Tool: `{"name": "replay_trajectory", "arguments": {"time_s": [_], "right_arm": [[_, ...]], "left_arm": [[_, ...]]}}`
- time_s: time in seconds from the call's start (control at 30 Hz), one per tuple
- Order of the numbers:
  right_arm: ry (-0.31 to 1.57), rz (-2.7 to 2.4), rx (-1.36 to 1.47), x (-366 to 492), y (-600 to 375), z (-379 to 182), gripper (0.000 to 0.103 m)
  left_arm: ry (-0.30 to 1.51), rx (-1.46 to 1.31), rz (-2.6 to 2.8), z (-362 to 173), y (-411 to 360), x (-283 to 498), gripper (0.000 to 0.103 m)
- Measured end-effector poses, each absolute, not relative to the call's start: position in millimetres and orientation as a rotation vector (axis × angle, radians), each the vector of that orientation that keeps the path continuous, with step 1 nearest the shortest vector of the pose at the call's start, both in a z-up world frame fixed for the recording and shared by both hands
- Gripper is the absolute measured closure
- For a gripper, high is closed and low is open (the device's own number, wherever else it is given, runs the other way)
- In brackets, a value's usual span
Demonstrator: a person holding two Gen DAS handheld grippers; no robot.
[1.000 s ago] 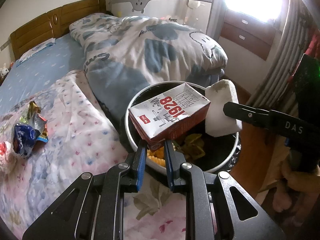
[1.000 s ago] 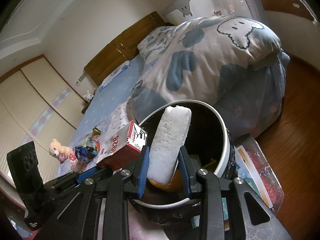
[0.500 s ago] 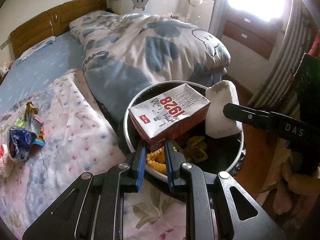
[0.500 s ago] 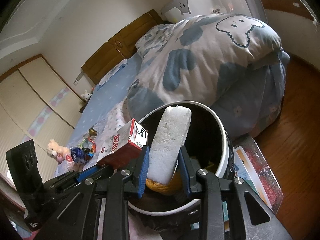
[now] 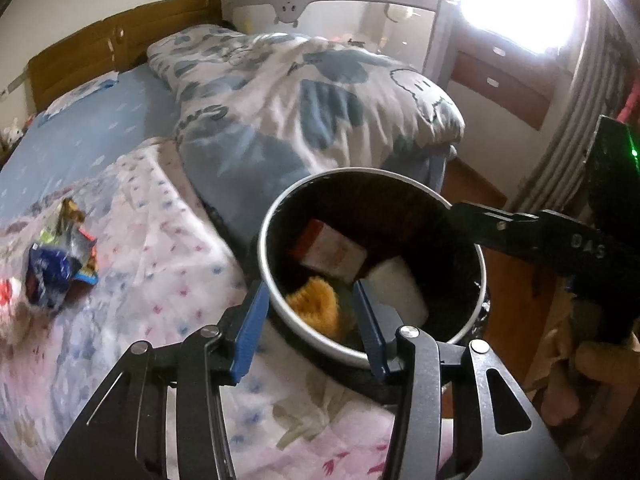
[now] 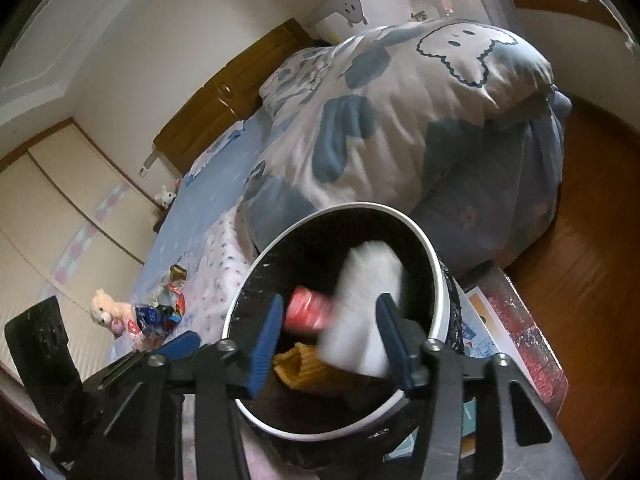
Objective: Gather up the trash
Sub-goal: 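Move both open grippers back over the remaining trash on the bed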
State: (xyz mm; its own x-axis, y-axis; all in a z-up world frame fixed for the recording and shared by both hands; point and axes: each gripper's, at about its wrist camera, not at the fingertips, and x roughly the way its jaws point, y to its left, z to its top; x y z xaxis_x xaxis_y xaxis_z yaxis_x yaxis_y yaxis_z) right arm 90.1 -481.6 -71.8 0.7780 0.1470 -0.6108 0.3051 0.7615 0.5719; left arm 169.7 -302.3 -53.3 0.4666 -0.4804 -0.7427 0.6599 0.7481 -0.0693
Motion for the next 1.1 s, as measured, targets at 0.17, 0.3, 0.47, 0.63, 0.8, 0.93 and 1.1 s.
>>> {"name": "replay_trajectory", "arguments": {"time_s": [0.17, 0.3, 0.47, 0.63, 0.8, 0.93, 1.1], "right_arm": [[0.670, -0.086, 0.712, 86.7, -473.0, -65.4, 0.029], [0.663, -0.073, 0.696, 86.1, -458.6, -59.0, 0.018], [0.667, -0.037, 0.658, 88.2, -431.2, -53.0, 0.014], [0.681, 0.003, 0.628, 90.9, -402.2, -52.3, 0.013], [0.700, 0.048, 0.589, 96.3, -369.3, -51.3, 0.012], [0.714, 0.097, 0.556, 103.7, -341.9, -50.4, 0.011], [0.729, 0.150, 0.523, 113.7, -310.3, -50.4, 0.011]], "left_arm": [[0.841, 0.195, -0.665, -56.5, -274.4, 166.9, 0.047], [0.853, 0.156, -0.630, -59.6, -248.9, 162.9, 0.037], [0.853, 0.115, -0.575, -60.5, -211.8, 155.8, 0.035], [0.846, 0.087, -0.512, -61.0, -172.9, 149.9, 0.031], [0.842, 0.049, -0.446, -62.2, -135.6, 149.4, 0.030], [0.850, 0.016, -0.400, -65.4, -108.3, 150.8, 0.029], [0.858, -0.013, -0.349, -70.0, -80.2, 153.7, 0.029]]}}
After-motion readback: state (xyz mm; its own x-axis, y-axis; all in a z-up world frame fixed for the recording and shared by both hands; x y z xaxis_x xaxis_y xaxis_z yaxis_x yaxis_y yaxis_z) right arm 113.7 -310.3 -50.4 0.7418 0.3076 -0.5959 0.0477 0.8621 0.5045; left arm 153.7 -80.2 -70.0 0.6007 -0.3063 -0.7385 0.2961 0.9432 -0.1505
